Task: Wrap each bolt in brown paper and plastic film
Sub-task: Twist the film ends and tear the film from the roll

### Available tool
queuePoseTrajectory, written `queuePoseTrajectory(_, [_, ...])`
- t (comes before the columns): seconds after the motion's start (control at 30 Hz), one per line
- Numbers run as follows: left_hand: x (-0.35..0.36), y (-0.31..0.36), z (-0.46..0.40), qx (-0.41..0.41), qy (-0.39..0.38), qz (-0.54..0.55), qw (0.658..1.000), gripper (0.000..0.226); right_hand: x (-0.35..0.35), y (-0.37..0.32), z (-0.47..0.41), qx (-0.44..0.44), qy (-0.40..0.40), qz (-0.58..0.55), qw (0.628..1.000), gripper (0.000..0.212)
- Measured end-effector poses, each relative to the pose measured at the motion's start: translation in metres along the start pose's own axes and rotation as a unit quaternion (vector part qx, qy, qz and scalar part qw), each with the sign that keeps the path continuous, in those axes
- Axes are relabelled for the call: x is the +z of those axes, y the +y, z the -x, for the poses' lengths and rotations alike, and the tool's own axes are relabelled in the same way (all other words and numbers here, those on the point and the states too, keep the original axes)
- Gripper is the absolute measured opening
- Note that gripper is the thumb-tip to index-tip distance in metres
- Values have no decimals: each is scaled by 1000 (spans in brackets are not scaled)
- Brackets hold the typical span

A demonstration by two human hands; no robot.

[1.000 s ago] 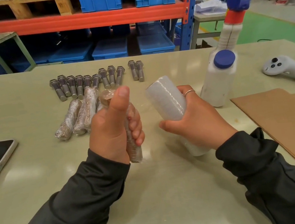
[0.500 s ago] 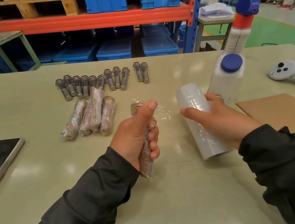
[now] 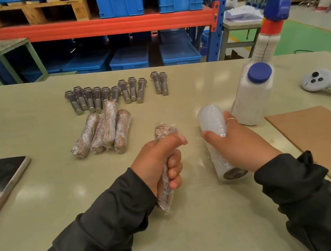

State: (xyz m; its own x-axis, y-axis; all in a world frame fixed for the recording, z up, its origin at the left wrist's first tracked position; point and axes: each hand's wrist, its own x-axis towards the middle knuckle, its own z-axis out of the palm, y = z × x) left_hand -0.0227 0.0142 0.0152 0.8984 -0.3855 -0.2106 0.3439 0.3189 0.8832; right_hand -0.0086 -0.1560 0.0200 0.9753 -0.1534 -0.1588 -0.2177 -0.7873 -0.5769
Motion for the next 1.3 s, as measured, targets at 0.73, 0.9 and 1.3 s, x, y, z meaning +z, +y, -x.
queuePoseTrajectory(0.73, [7, -8, -1, 5, -27, -67, 997, 49, -5, -11, 18, -215, 191, -8, 958, 52])
queuePoseTrajectory(0.9, [7, -3, 3, -20, -54, -75, 996, 21, 4, -33, 42, -415, -50, -105, 902, 37])
queuePoseTrajectory(1.3, [8, 4, 8, -47, -204, -27, 978, 9, -5, -30, 38, -347, 98, -176, 916, 22])
